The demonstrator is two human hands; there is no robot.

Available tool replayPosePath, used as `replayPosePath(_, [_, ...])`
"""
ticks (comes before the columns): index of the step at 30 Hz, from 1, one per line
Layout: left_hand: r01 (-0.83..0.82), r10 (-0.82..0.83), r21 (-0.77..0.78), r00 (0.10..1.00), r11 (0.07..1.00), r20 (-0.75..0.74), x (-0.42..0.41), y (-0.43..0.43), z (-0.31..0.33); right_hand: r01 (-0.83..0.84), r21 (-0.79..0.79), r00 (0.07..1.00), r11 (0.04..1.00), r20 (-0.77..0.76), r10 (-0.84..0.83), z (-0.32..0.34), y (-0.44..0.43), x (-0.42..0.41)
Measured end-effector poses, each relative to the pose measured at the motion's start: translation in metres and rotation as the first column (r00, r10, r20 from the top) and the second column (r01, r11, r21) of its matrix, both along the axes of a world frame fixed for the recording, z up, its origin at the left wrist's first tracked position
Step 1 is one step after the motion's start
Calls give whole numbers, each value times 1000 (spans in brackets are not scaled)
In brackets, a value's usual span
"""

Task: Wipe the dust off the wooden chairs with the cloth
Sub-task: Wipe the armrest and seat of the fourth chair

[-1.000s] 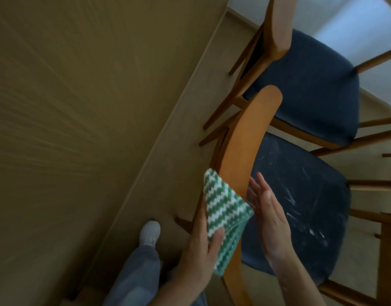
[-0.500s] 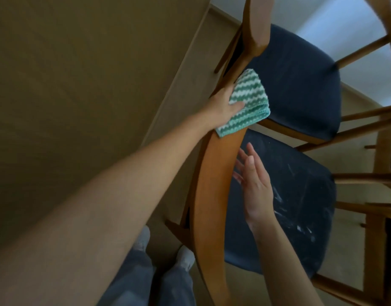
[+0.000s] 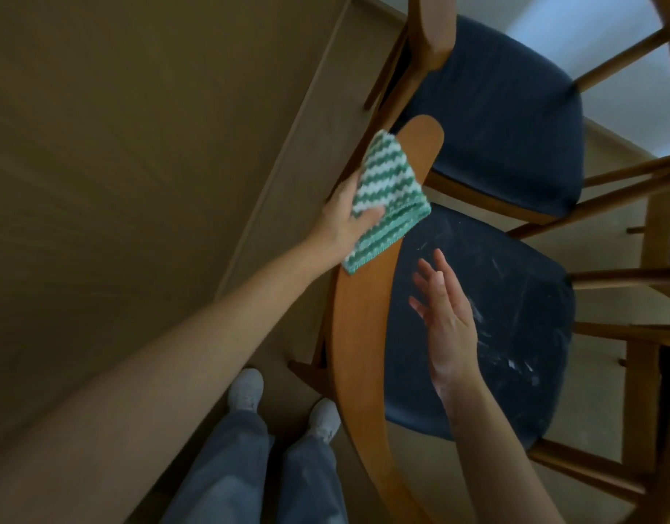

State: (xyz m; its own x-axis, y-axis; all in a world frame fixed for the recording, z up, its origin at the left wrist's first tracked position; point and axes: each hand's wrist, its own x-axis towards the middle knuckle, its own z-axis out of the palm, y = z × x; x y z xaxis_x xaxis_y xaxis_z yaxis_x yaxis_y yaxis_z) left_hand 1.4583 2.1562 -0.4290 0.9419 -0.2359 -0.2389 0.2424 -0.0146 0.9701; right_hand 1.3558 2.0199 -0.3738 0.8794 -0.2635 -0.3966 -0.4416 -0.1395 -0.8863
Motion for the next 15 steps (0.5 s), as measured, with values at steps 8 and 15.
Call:
replayPosePath(8, [-163,168,78,984,984,-56,-178,-7,3,9,-22,1000,1000,4,-8,12,8,-34])
replayPosePath(15, [-331,368,226,918,916,-145,-297,-68,8,17,-23,1000,1000,18,-16,22,4,-63])
